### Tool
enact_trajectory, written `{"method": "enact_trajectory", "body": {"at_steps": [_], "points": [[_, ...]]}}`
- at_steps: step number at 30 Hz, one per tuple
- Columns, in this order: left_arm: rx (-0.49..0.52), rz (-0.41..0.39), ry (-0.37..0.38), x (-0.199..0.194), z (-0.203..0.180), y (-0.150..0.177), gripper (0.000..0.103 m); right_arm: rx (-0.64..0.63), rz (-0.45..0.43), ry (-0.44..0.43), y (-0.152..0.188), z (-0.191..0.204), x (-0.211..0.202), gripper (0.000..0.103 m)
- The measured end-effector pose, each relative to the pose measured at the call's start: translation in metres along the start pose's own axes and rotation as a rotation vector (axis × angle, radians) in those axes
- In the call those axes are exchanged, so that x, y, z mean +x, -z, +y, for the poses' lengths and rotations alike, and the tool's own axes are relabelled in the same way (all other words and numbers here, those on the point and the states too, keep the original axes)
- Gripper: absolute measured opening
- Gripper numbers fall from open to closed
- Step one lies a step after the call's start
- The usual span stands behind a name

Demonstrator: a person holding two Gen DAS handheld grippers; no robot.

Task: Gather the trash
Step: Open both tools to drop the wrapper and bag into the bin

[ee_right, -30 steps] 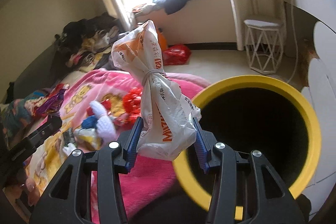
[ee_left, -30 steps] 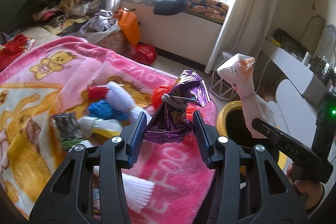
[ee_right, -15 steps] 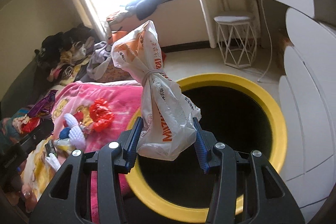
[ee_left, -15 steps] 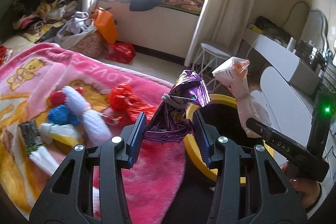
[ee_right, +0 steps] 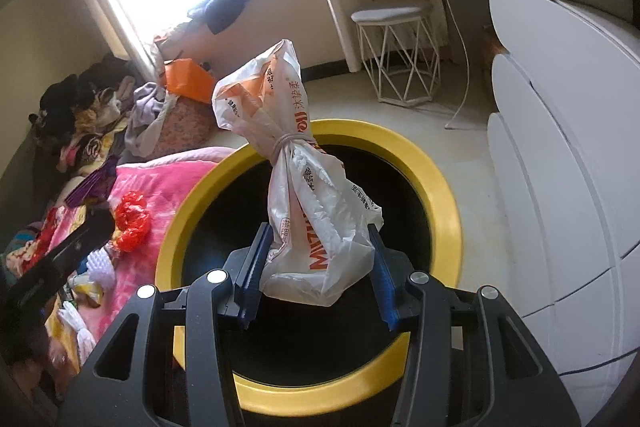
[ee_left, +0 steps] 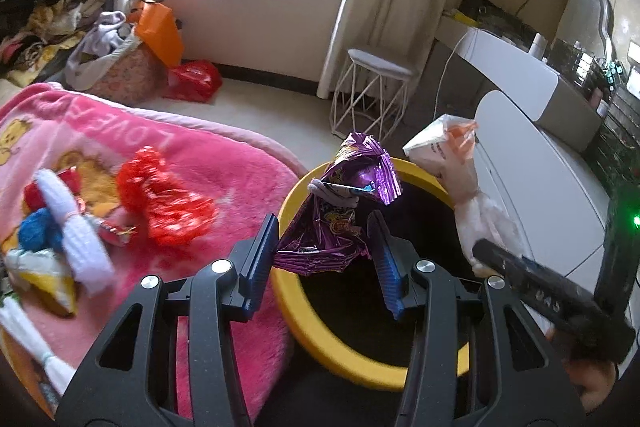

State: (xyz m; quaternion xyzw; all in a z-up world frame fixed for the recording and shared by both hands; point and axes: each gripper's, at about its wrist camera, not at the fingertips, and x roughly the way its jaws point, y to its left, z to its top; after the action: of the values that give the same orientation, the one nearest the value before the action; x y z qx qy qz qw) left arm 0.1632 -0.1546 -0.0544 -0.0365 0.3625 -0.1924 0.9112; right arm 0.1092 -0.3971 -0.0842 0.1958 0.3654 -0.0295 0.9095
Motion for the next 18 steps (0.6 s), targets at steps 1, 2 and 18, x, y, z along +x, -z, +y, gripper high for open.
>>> {"method": "enact_trajectory", "body": {"at_steps": [1,2,18], "points": [[0.000,0.006,0.004,0.005,-0.002,-0.003,0.039,0.006,0.002,0.001,0.000,-0.003,0.000,0.045],[0.002,0.015,0.011,0.011,-0.004,-0.006,0.039,0.007,0.006,-0.001,0.000,-0.004,0.002,0.046],[-0.051,-0.020,0.003,-0.011,0.017,0.006,0.092,0.018,-0.050,-0.029,0.000,0.003,-0.006,0.079]]}}
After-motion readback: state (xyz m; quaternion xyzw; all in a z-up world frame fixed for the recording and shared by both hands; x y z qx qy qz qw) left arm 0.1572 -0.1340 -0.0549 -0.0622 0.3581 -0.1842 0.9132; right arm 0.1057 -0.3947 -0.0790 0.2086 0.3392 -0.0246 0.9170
